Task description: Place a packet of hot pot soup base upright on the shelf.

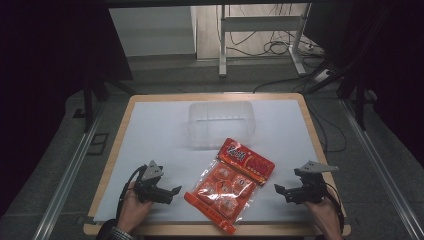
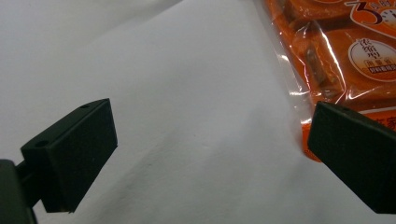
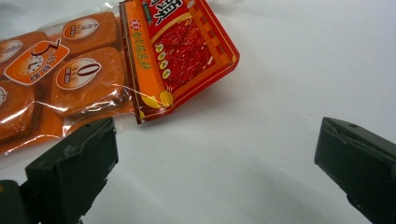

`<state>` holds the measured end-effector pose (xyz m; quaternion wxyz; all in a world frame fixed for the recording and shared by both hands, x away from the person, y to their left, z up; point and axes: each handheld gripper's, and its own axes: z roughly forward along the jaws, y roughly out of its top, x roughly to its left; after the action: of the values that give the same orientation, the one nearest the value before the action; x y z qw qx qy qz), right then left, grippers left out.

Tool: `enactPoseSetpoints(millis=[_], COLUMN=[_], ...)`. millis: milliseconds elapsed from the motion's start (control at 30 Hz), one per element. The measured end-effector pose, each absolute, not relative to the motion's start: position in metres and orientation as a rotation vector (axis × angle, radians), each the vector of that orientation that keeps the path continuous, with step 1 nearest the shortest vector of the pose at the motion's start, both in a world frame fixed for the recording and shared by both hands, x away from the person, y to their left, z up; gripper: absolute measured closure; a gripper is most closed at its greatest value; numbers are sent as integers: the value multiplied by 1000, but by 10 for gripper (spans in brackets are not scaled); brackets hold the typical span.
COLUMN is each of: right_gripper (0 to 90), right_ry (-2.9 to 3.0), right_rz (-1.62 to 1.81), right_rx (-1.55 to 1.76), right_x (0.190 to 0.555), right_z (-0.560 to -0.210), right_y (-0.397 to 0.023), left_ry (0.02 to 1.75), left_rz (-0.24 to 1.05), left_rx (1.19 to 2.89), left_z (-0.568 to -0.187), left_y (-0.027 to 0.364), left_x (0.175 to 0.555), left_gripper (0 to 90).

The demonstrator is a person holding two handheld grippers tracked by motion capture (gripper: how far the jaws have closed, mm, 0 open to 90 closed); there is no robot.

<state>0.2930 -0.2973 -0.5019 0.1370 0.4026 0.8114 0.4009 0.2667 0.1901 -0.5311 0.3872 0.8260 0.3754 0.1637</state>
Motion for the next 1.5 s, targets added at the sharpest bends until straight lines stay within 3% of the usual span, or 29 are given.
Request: enactPoseSetpoints(millis=[1500], right_gripper=[1], right_ry=[2323], right_rz=[1202], right_rx=[1103], right_x=[314], right_z=[-496], right_y=[-277], left_ry=[931], left_rz=[458], left_rx=[2134], left_z=[-532], left_y=[186], left_x=[266], left_gripper=[18])
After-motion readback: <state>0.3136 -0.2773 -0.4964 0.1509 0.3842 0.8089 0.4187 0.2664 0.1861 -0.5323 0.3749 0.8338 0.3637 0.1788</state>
